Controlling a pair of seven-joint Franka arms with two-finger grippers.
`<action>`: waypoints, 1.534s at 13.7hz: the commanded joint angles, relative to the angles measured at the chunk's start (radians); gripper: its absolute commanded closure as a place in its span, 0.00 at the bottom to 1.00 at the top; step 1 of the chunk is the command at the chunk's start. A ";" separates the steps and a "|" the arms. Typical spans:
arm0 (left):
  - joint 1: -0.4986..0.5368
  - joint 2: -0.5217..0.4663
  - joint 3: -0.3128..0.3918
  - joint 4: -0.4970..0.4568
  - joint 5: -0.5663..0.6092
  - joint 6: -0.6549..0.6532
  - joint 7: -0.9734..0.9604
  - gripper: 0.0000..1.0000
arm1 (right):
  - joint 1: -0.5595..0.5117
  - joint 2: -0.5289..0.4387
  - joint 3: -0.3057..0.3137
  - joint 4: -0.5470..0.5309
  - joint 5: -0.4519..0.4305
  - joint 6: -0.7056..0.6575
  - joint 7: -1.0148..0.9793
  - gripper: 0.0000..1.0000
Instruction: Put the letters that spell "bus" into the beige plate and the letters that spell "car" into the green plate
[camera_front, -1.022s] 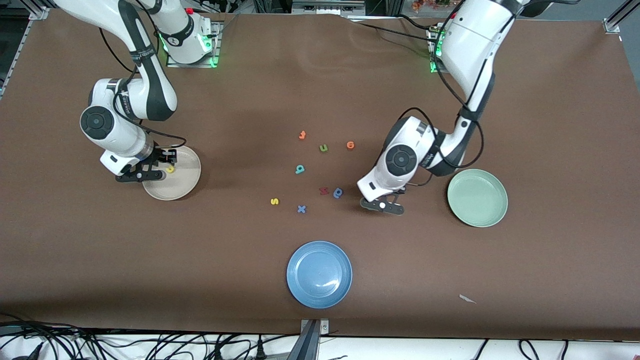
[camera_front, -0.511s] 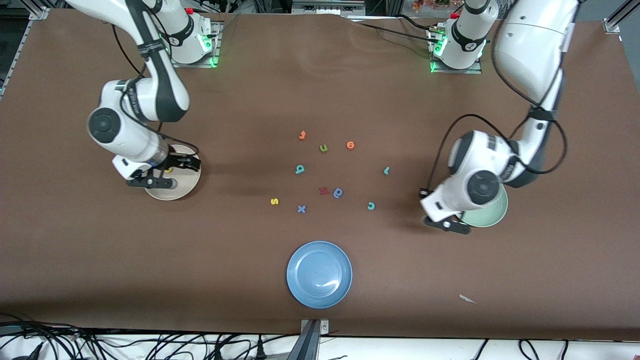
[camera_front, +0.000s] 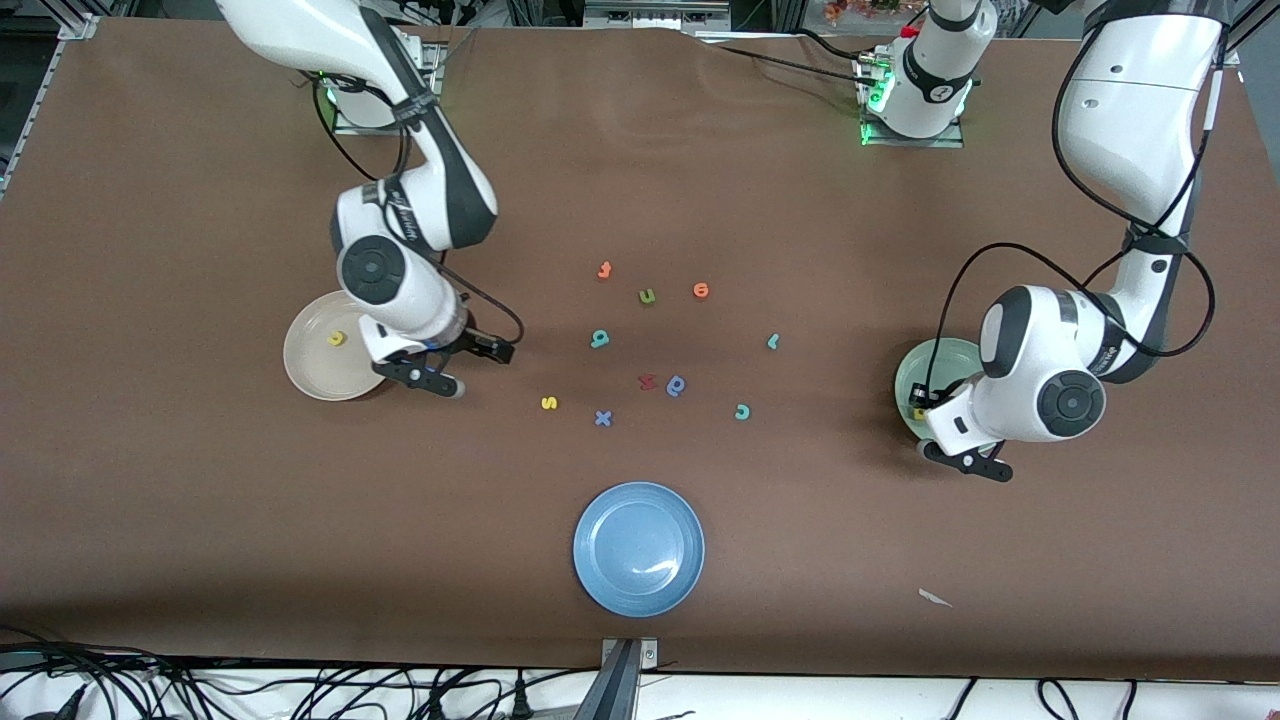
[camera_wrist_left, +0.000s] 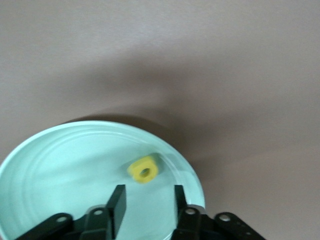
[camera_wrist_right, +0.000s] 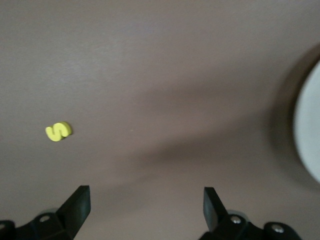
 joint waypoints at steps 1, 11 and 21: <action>-0.021 -0.018 -0.011 0.002 0.015 -0.015 -0.009 0.00 | 0.055 0.080 -0.004 0.108 0.022 -0.024 0.124 0.00; -0.125 -0.116 -0.193 -0.157 0.050 0.081 -0.280 0.07 | 0.175 0.261 0.029 0.314 0.059 -0.021 0.332 0.02; -0.150 -0.110 -0.258 -0.297 0.134 0.249 -0.274 0.55 | 0.213 0.269 0.029 0.285 0.069 -0.004 0.333 0.11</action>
